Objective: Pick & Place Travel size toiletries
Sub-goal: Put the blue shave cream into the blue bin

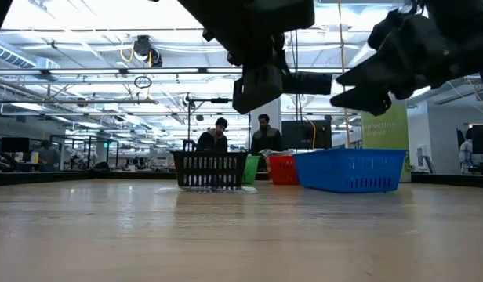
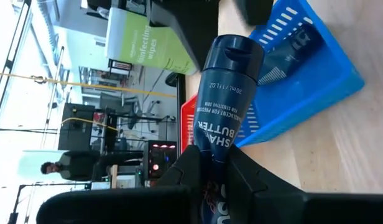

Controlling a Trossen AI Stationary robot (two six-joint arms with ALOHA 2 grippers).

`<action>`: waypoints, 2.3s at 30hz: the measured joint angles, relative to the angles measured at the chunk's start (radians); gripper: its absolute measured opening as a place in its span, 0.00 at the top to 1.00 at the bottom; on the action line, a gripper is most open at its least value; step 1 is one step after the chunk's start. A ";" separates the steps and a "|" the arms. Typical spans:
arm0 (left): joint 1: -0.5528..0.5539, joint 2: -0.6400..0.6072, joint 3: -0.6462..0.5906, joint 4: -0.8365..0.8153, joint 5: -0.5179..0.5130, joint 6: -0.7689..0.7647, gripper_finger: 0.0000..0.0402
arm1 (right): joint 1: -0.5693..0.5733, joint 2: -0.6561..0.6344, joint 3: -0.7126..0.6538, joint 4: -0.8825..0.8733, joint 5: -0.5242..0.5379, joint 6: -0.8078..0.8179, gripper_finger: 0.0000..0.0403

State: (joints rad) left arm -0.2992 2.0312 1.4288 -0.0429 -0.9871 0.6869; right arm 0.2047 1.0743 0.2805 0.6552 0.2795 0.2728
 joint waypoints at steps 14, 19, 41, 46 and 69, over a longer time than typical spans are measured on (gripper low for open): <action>0.016 -0.001 0.002 -0.005 0.028 -0.027 0.94 | -0.016 0.190 0.002 0.302 0.003 0.018 0.20; 0.018 -0.001 0.002 -0.006 0.029 -0.041 0.95 | -0.015 0.216 0.013 0.346 -0.047 0.010 0.20; 0.018 -0.001 0.002 -0.005 0.047 -0.061 0.93 | -0.016 0.312 0.068 0.335 -0.041 -0.049 0.51; 0.018 -0.001 0.002 -0.005 0.047 -0.083 0.92 | -0.017 0.312 0.068 0.336 -0.039 -0.049 0.66; -0.019 -0.358 0.002 -0.327 0.547 -0.802 0.25 | -0.020 0.026 0.066 -0.039 0.114 -0.069 0.70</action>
State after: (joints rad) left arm -0.3184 1.6735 1.4306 -0.3696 -0.4397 -0.1146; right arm 0.1847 1.1000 0.3470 0.6160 0.3932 0.2040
